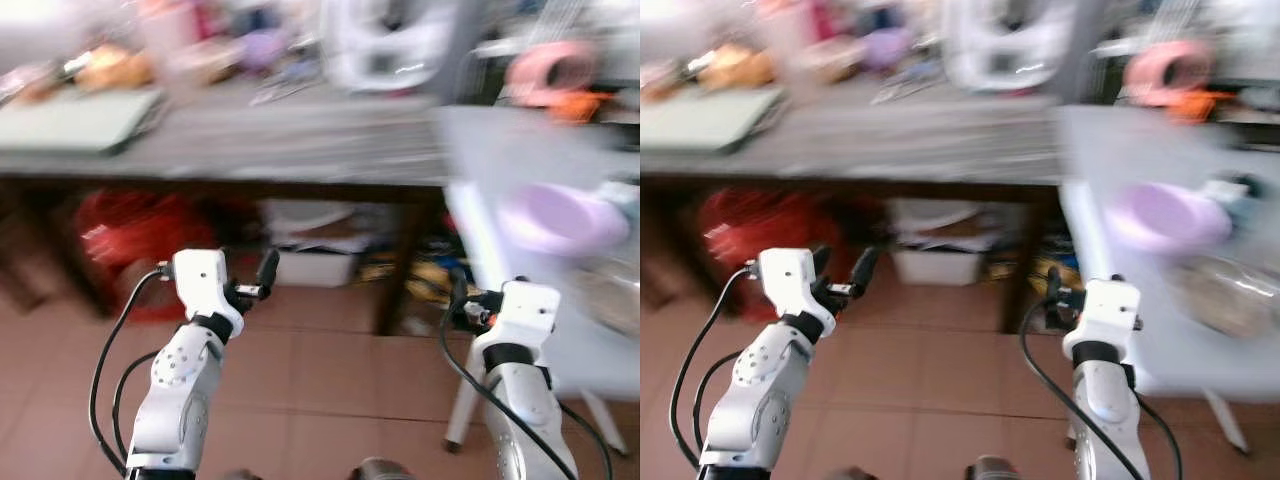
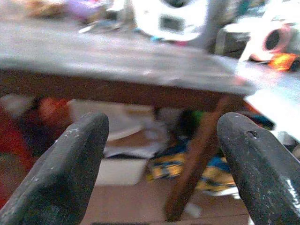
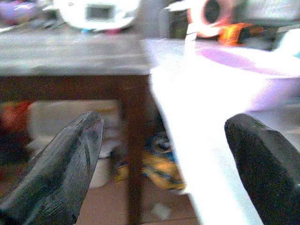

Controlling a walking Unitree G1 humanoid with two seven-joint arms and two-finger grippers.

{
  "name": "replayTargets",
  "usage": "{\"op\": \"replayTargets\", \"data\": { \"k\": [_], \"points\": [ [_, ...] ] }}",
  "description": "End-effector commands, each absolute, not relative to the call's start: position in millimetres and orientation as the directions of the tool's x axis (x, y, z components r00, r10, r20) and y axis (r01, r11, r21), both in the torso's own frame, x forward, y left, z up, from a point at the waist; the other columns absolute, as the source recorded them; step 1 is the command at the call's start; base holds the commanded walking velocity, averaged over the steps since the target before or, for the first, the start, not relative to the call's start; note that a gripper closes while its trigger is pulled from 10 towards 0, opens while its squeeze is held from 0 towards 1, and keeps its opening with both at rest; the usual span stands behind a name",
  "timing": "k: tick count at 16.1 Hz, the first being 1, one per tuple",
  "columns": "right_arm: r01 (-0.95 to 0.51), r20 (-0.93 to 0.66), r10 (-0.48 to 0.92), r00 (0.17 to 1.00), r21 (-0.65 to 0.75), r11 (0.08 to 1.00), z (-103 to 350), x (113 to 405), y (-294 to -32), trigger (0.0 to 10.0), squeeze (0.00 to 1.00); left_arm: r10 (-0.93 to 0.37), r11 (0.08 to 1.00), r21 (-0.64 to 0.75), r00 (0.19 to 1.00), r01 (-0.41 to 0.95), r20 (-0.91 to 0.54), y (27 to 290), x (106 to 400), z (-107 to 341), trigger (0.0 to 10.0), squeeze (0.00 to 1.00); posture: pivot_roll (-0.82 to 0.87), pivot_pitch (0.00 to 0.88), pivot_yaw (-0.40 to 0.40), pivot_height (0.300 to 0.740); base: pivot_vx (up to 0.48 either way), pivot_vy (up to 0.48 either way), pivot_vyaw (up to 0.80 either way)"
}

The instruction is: Setting the table

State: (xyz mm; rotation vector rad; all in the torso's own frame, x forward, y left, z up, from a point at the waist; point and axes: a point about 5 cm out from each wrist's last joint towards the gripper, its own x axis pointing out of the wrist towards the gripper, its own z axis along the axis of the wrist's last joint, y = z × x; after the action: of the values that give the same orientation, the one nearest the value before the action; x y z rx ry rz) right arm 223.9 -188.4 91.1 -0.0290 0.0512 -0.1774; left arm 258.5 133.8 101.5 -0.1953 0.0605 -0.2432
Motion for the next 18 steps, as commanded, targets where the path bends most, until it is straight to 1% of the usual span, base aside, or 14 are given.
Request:
{"op": "replayTargets", "data": {
  "k": [1,5,7,9,10,11,12,13,14,15,16,18],
  "points": [
    [0.138,-0.025,-0.139,0.99,-0.042,0.99,95.1,226.5,-179.2,10.0,0.0,-0.221,0.961,-0.179,0.975,0.212,-0.035,143.4,258.9,103.0,10.0,0.0,-0.04,0.0,0.003,0.74,0.0,0.0,-0.8],
    [0.117,0.007,-0.117,0.993,-0.063,0.991,100.8,229.1,-176.8,10.0,0.0,-0.222,0.959,-0.184,0.975,0.214,-0.02,142.1,261.1,106.0,10.0,0.0,-0.04,0.0,0.001,0.74,0.0,0.0,-0.79],
    [0.114,0.007,-0.114,0.993,-0.068,0.991,100.4,227.7,-177.1,10.0,0.0,-0.208,0.963,-0.179,0.978,0.202,-0.015,141.6,261.5,106.6,10.0,0.0,-0.04,0.0,0.0,0.74,0.0,0.0,0.0],
    [0.108,0.006,-0.107,0.994,-0.071,0.992,100.3,227.1,-176.6,10.0,0.0,-0.133,0.982,-0.14,0.991,0.128,-0.023,144.8,262.3,105.7,10.0,0.0,-0.04,0.0,-0.001,0.74,0.0,0.0,0.0],
    [0.104,0.002,-0.104,0.995,-0.073,0.992,99.1,226.6,-176.2,10.0,0.0,-0.085,0.99,-0.121,0.995,0.077,-0.056,147.8,260.5,103.0,10.0,0.0,-0.04,0.0,0.001,0.74,0.0,0.0,0.0],
    [0.104,0.002,-0.104,0.995,-0.074,0.992,98.7,226.5,-176.1,10.0,0.0,-0.083,0.99,-0.118,0.994,0.074,-0.069,148.0,259.9,102.2,10.0,0.0,-0.04,0.0,0.002,0.74,0.0,0.0,0.0],
    [0.103,0.0,-0.104,0.995,-0.073,0.992,97.9,226.3,-176.1,10.0,0.0,-0.041,0.999,-0.016,0.995,0.04,-0.091,151.4,257.4,102.9,10.0,0.0,-0.04,0.0,0.005,0.74,0.0,0.0,0.0],
    [0.105,-0.002,-0.105,0.994,-0.069,0.992,97.0,225.8,-176.4,10.0,0.0,-0.049,0.998,0.04,0.997,0.051,-0.062,155.4,252.6,104.3,10.0,0.0,-0.02,0.0,0.013,0.74,0.0,0.0,0.0],
    [0.106,-0.003,-0.107,0.994,-0.062,0.992,96.2,225.2,-176.3,10.0,0.0,-0.064,0.998,0.021,0.997,0.065,-0.047,160.4,247.7,102.8,10.0,0.0,-0.02,0.0,0.016,0.74,0.0,0.0,0.0],
    [0.105,-0.006,-0.106,0.994,-0.054,0.993,95.3,224.5,-175.8,10.0,0.0,-0.018,0.999,0.026,0.997,0.02,-0.077,168.6,242.9,97.1,10.0,0.0,-0.01,0.0,0.017,0.74,0.0,0.0,0.0],
    [0.1,-0.01,-0.101,0.995,-0.05,0.994,94.1,223.2,-174.5,10.0,0.0,-0.002,1.0,0.03,0.996,0.005,-0.093,172.0,239.6,93.8,10.0,0.0,-0.01,0.0,0.017,0.74,0.0,0.0,0.0],
    [0.078,-0.013,-0.079,0.997,-0.054,0.995,93.3,222.7,-171.5,10.0,0.0,-0.011,1.0,0.028,0.996,0.013,-0.094,168.4,239.6,95.3,10.0,0.0,-0.01,0.0,0.014,0.74,0.0,0.0,0.0]
  ]
}}
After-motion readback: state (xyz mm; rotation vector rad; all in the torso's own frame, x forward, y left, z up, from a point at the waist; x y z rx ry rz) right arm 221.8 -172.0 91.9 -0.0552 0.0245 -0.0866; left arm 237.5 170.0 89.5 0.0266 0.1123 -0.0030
